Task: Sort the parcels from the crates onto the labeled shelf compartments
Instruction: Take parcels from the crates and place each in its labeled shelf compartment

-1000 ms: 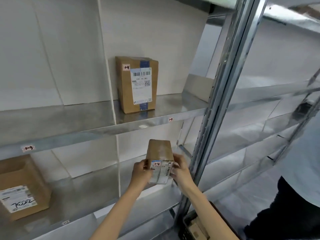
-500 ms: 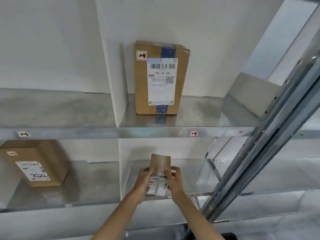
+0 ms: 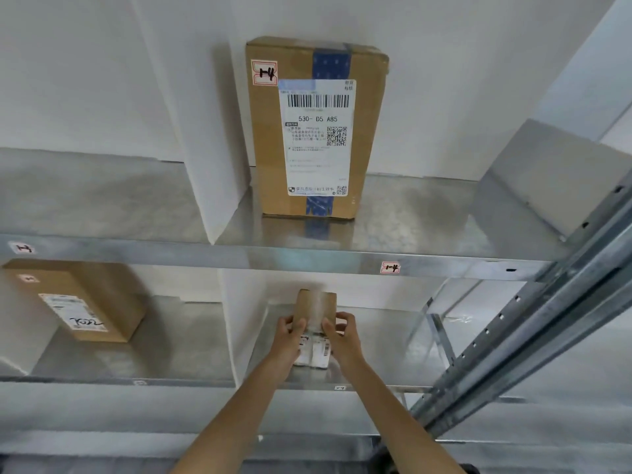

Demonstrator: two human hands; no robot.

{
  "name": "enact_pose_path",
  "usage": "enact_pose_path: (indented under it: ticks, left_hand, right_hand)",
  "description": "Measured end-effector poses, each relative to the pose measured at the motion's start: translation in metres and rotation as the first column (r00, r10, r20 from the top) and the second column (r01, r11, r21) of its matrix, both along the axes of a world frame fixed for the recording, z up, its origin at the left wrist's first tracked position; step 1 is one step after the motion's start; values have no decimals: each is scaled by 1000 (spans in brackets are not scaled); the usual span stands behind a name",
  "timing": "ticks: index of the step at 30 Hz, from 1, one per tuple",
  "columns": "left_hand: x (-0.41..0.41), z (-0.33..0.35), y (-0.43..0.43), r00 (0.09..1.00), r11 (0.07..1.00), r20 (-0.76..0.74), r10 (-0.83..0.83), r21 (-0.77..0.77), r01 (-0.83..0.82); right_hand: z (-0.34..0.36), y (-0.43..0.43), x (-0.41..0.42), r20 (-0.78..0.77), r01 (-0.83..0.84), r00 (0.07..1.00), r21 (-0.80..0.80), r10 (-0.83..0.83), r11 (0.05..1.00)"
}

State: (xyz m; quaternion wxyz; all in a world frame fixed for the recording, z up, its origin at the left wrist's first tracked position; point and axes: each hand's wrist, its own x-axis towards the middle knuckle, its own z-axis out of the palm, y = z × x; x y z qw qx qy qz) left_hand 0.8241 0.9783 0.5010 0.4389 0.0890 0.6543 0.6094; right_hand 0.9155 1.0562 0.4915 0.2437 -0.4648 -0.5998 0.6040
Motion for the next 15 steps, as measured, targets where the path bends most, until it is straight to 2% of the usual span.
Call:
enact_pose_path:
  ticks: [15]
  left_hand:
    - [-16,-2,16,999,998,-38,1,-57,-3]
  right_hand:
    - [-2,16,-18,-2,-25,1000,30,25,999]
